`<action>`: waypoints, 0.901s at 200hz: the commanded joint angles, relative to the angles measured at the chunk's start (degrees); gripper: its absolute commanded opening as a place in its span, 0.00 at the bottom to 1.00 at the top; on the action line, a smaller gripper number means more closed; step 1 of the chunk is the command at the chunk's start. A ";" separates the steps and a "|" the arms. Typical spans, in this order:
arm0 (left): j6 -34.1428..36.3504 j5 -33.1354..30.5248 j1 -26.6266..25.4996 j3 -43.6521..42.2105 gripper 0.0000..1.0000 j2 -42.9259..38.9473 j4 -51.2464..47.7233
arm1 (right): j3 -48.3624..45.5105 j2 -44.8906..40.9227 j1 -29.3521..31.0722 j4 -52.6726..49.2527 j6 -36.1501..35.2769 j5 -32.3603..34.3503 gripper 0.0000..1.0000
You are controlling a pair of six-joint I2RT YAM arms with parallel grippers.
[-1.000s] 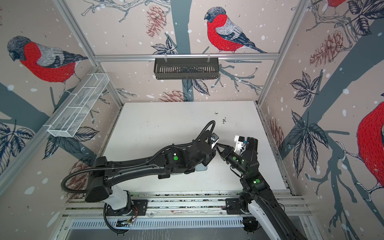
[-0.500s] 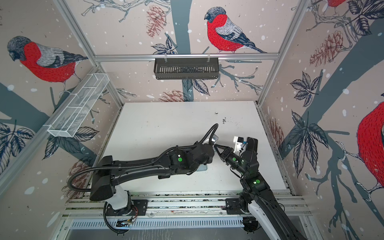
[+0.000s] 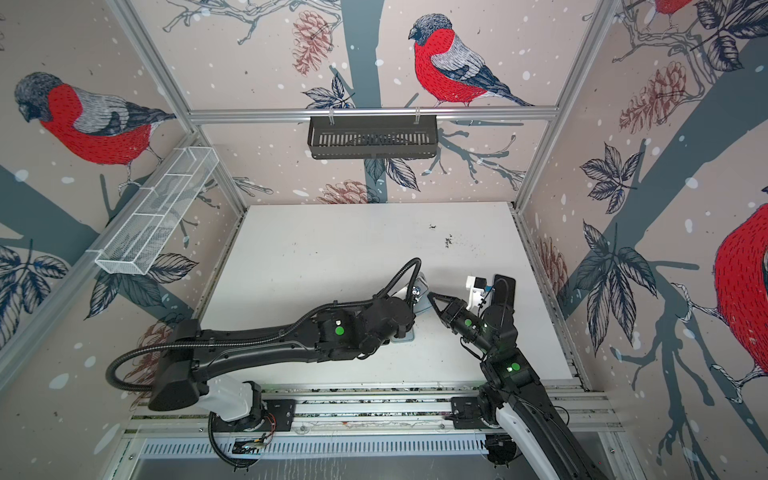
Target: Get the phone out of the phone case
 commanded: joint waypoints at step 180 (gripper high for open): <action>22.28 -11.43 12.74 -20.27 0.03 -9.29 9.85 | -0.10 19.23 2.02 14.40 -0.82 5.35 0.00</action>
